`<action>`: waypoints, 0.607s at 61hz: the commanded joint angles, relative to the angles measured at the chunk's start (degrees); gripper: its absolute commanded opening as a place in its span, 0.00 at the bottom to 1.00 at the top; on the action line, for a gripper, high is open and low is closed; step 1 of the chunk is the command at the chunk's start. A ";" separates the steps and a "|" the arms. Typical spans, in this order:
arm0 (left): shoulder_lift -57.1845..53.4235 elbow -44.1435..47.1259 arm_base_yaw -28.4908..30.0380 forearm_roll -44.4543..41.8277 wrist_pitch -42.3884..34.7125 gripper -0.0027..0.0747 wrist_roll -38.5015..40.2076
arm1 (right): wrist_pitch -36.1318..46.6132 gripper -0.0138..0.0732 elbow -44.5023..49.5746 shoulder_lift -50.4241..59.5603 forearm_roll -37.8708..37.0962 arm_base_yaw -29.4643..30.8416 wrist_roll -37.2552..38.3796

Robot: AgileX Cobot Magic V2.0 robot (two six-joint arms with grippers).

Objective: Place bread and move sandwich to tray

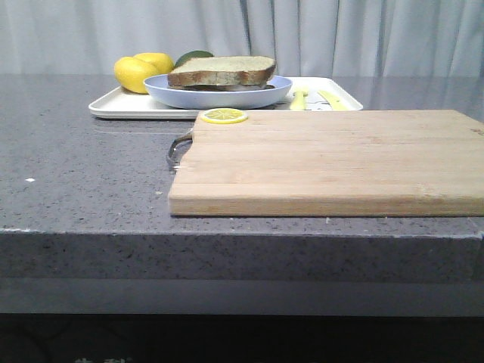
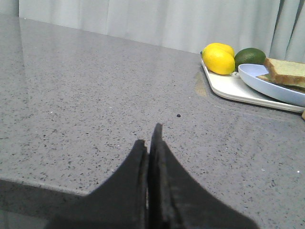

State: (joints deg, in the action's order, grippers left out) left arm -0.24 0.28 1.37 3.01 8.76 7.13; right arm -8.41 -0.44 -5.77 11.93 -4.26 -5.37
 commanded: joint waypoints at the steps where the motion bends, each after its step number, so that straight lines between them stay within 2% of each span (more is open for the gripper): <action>1: -1.22 0.05 0.08 0.46 -4.86 0.01 0.53 | 3.37 0.09 1.26 4.20 0.36 0.25 -0.13; 6: -1.22 0.05 0.08 0.46 -4.86 0.01 0.53 | -0.44 0.09 1.88 7.63 0.41 0.30 -0.13; 37: -1.22 0.05 0.08 0.46 -4.86 0.01 0.53 | -1.61 0.09 1.83 7.02 0.41 0.23 -0.13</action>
State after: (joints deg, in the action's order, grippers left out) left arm -0.24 0.28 1.37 3.01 8.63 7.13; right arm -14.10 1.56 0.55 11.93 -4.26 -5.37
